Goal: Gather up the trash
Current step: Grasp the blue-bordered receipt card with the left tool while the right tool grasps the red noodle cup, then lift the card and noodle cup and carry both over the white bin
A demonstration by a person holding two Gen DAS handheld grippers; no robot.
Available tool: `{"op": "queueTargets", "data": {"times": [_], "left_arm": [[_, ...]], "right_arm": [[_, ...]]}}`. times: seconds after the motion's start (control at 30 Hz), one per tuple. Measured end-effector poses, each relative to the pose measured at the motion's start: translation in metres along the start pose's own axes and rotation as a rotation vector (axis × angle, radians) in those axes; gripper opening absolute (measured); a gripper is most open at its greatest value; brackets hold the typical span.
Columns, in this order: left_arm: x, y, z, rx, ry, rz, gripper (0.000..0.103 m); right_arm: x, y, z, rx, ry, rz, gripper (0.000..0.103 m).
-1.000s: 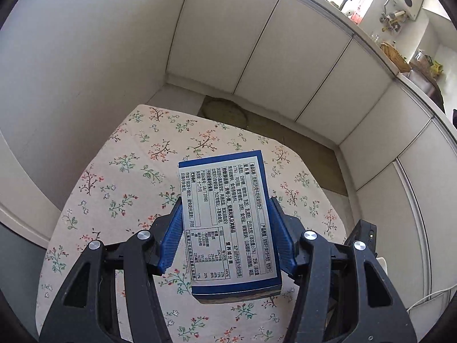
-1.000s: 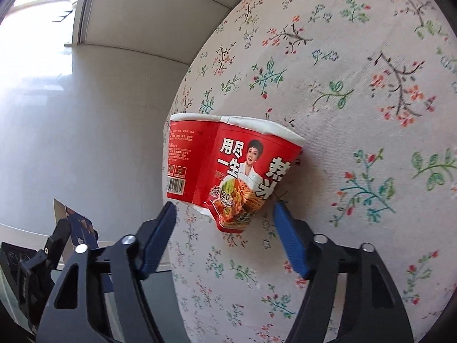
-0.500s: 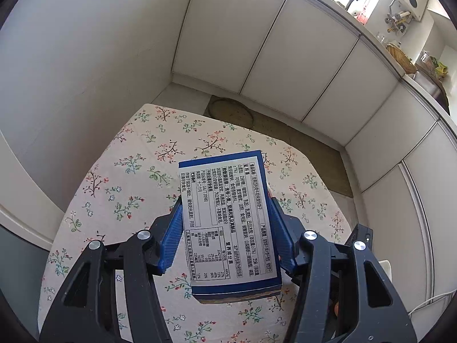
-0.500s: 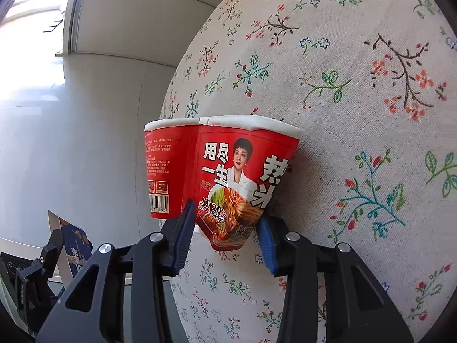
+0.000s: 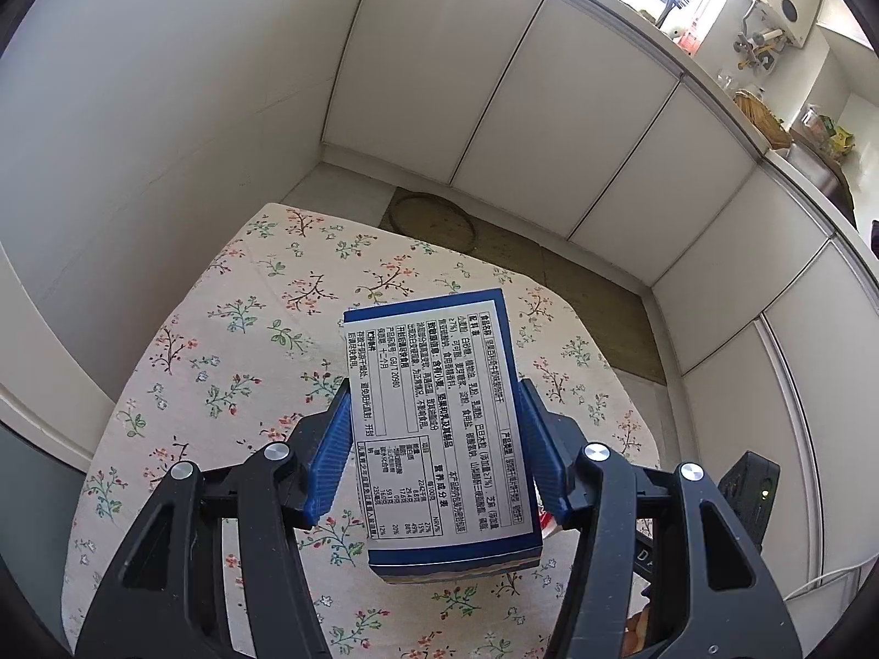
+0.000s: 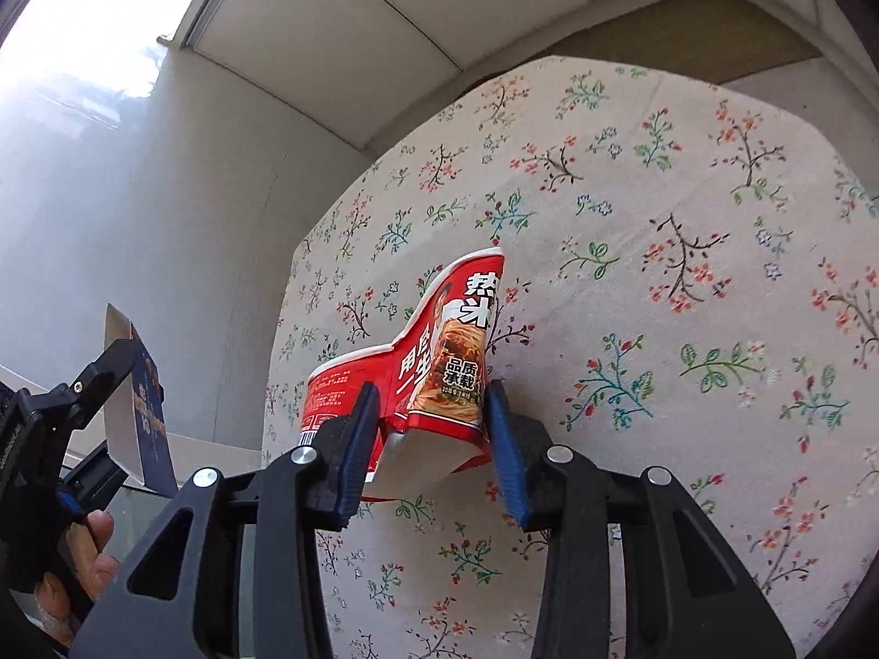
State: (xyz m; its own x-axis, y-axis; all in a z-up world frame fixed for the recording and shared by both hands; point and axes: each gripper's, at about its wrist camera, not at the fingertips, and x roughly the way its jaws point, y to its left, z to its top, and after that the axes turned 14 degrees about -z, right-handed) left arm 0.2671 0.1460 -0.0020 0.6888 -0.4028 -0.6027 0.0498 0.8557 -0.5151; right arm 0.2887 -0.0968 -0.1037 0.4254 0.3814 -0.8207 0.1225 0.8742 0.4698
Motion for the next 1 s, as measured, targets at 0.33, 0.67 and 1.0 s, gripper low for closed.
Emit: {"op": "queueTargets", "data": {"times": [0.33, 0.67, 1.0], "left_arm": [[-0.01, -0.03, -0.003, 0.027, -0.033, -0.025, 0.054], [-0.012, -0.075, -0.014, 0.094, -0.041, -0.061, 0.054], [0.001, -0.119, -0.035, 0.172, -0.015, -0.084, 0.054]], "right_arm": [[-0.07, -0.018, -0.002, -0.025, -0.115, 0.015, 0.039], [-0.134, -0.055, 0.002, 0.013, -0.226, 0.035, 0.039], [-0.2, -0.11, -0.004, 0.089, -0.337, 0.028, 0.039]]}}
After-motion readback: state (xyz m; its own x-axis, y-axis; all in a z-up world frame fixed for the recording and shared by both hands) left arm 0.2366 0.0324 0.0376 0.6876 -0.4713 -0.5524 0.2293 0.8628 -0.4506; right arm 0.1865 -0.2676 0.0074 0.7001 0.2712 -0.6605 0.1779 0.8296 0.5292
